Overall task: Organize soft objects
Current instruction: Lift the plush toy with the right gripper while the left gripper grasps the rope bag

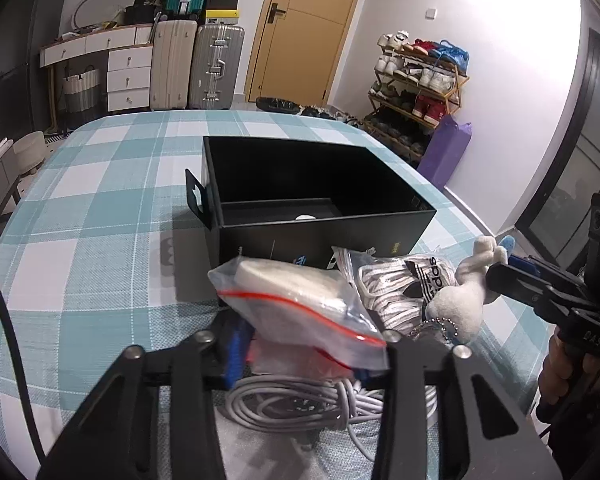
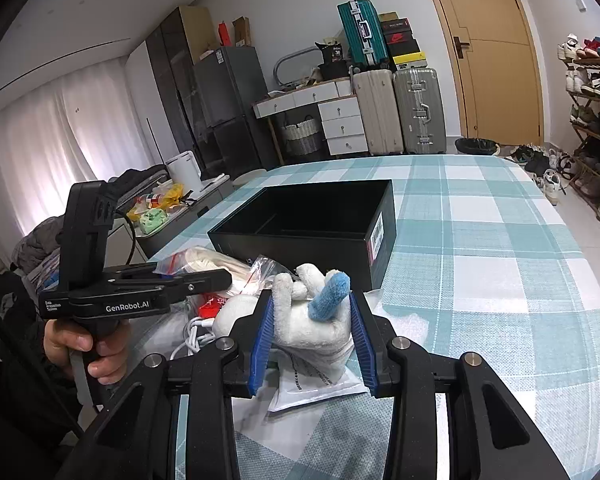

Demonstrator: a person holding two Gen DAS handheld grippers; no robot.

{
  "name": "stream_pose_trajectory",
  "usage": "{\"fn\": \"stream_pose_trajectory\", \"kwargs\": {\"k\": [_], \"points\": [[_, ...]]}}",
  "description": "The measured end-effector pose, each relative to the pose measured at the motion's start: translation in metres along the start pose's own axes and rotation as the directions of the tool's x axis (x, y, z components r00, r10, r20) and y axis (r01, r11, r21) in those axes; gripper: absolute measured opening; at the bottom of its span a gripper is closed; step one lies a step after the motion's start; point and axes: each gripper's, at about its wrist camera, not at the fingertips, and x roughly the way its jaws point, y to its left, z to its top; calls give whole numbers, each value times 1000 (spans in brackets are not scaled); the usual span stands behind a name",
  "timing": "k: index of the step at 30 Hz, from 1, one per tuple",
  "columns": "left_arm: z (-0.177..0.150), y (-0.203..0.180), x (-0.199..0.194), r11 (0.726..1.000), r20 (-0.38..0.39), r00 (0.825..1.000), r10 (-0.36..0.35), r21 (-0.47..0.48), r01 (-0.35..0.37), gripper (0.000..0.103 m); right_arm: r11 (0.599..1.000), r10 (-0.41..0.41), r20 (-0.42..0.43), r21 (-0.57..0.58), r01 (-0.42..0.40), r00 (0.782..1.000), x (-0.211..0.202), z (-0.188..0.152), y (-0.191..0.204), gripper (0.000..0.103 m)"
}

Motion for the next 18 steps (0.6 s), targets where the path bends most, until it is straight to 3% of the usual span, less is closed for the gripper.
{"fn": "stream_pose_trajectory", "kwargs": {"k": [7, 18], "points": [[-3, 1, -12, 1000, 20, 1000, -14, -9, 14, 20, 1000, -8, 16, -6, 8, 1000, -3, 2, 4, 37], [1, -7, -39, 1000, 82, 997, -14, 17, 12, 16, 999, -42, 55, -15, 43, 998, -12, 5, 10, 37]]}}
